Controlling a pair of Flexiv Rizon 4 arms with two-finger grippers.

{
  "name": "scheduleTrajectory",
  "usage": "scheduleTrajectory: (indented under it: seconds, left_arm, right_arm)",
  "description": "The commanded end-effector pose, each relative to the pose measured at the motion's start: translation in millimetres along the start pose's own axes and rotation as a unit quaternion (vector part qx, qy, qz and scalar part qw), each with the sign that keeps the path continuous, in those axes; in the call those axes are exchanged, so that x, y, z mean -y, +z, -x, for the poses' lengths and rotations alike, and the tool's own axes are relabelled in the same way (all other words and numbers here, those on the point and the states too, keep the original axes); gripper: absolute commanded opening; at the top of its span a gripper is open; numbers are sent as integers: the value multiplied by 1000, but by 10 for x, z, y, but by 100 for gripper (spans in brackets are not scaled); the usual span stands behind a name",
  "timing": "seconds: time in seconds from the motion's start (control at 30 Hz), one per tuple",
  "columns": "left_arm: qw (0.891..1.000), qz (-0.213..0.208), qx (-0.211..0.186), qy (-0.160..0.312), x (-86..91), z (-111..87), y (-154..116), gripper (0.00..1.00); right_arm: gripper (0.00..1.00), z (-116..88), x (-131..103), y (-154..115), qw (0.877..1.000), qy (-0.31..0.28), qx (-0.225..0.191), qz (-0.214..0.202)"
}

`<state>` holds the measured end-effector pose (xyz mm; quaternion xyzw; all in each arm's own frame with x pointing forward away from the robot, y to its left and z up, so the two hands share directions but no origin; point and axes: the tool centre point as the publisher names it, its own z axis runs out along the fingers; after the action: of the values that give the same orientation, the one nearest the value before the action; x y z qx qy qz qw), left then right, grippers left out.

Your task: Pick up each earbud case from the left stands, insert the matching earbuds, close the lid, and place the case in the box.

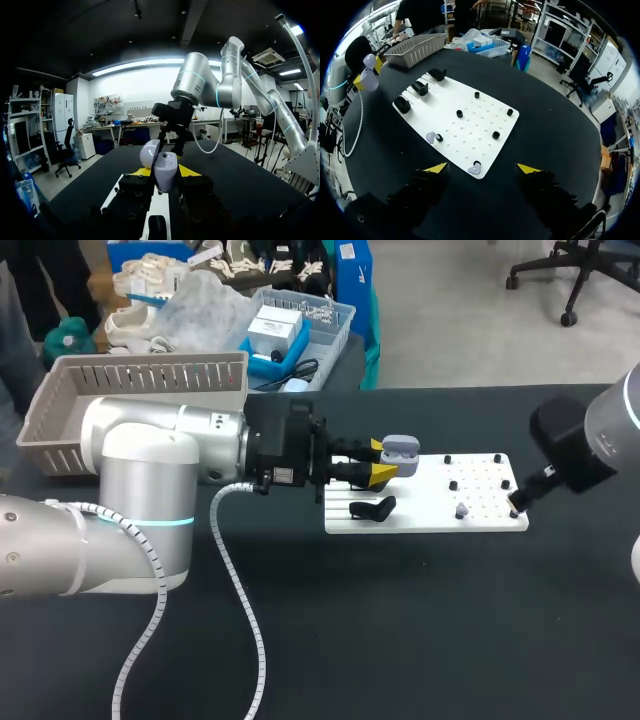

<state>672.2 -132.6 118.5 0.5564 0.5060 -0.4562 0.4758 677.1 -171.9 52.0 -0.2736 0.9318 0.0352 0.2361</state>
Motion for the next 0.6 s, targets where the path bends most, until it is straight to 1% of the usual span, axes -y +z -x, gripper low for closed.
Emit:
scheduleTrajectory:
  seconds: [0.03, 0.1, 0.2, 0.23, 0.27, 0.3, 0.37, 0.43, 0.5, 0.53, 0.6]
  left_arm:
    - [1000, 1, 0, 0, 0, -4, 2, 0]
    - [1000, 1, 0, 0, 0, -4, 2, 0]
    - [1000, 1, 0, 0, 0, -4, 2, 0]
    - [1000, 1, 0, 0, 0, -4, 2, 0]
    - [1000, 1, 0, 0, 0, -4, 2, 0]
    - [1000, 1, 0, 0, 0, -4, 2, 0]
    - [1000, 1, 0, 0, 0, -4, 2, 0]
    - [1000, 1, 0, 0, 0, -4, 2, 0]
    - [1000, 1, 0, 0, 0, -4, 2, 0]
    - [1000, 1, 0, 0, 0, -4, 2, 0]
    - [1000, 1, 0, 0, 0, -4, 2, 0]
  right_arm:
    - [80, -57, -71, 55, 994, 2, 0, -113]
    - [81, -74, -98, 76, 993, 3, -2, -115]
    - [79, -105, -149, 100, 993, -1, -9, -114]
    - [77, -113, -160, 106, 993, -3, -11, -114]
    - [71, -117, -166, 114, 993, -4, -12, -114]
    - [68, -120, -172, 120, 993, -5, -14, -114]
    - [65, -123, -180, 131, 992, -14, -16, -124]
    - [60, -133, -183, 145, 990, -23, -17, -136]
    - [60, -142, -179, 168, 990, -23, -21, -138]
    - [66, -146, -181, 177, 989, -26, -23, -143]
    - [65, -151, -181, 191, 989, -27, -24, -144]
